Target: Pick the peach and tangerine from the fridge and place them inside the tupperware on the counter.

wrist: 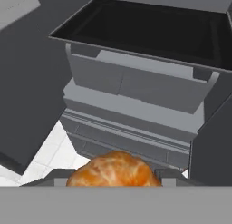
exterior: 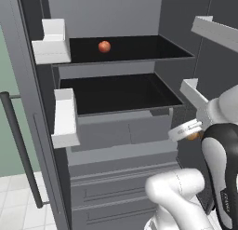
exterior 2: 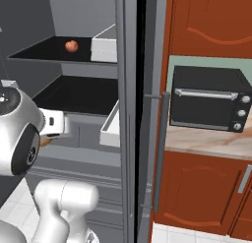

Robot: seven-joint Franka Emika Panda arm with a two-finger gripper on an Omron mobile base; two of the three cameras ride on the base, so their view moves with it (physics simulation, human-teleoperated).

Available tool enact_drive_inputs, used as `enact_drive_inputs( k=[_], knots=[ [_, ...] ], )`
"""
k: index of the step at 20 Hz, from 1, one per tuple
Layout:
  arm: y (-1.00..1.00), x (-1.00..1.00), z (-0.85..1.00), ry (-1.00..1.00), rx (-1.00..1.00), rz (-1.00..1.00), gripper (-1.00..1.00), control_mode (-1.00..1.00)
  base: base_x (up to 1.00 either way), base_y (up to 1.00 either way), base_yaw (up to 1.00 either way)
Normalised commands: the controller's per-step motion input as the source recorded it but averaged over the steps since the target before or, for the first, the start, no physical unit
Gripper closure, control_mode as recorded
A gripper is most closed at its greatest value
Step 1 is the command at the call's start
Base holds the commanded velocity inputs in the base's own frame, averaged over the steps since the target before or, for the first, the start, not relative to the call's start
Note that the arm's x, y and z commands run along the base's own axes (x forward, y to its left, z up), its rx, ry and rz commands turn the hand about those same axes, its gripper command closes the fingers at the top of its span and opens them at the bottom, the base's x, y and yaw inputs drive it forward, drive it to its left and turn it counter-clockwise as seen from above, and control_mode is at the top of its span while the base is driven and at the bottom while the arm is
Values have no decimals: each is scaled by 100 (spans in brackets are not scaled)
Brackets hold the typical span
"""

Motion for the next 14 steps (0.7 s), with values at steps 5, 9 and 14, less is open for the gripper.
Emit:
enact_drive_inputs(
  k=[5,9,14],
  knots=[
    [3,-9,7,2,-2,0,100,100,-45,2,-1],
    [0,0,0,0,0,0,100,100,-81,0,-8],
    [0,0,0,0,0,0,100,100,-100,-7,-11]
  ],
)
